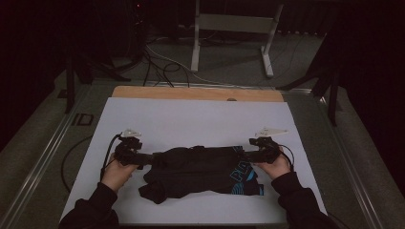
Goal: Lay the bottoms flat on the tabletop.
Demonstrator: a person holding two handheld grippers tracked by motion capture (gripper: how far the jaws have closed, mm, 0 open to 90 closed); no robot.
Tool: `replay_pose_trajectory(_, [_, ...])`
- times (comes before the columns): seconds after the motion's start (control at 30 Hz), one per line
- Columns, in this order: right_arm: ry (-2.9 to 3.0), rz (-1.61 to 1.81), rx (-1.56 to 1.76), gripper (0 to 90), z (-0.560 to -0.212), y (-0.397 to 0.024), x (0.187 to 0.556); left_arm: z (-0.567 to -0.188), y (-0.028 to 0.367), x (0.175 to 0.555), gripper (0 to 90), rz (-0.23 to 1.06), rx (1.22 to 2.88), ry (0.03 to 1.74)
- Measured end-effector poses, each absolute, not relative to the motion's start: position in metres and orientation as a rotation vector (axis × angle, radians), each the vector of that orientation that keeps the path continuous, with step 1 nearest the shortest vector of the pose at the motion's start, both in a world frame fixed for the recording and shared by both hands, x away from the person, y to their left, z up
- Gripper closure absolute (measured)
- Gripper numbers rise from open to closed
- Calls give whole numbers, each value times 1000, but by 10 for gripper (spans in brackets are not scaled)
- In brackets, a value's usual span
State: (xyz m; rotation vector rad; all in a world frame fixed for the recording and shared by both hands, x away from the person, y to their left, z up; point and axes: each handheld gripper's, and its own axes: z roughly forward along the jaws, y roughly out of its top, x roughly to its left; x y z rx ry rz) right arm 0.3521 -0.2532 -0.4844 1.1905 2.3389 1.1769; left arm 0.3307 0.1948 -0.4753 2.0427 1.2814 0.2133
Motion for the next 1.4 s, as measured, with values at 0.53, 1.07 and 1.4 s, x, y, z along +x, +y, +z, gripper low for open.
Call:
replay_pose_trajectory(0.53, [2393, 1044, 1209, 784, -512, -245, 364, -510, 184, 340, 494, 173, 2116, 1307])
replay_pose_trajectory(1.07, [2349, 1078, 1169, 808, -503, -245, 358, -501, 176, 338, 824, 285, 2122, 1266])
replay_pose_trajectory(1.4, [2279, 1139, 1169, 809, -492, -246, 366, -472, 180, 369, 825, 367, 2118, 1200])
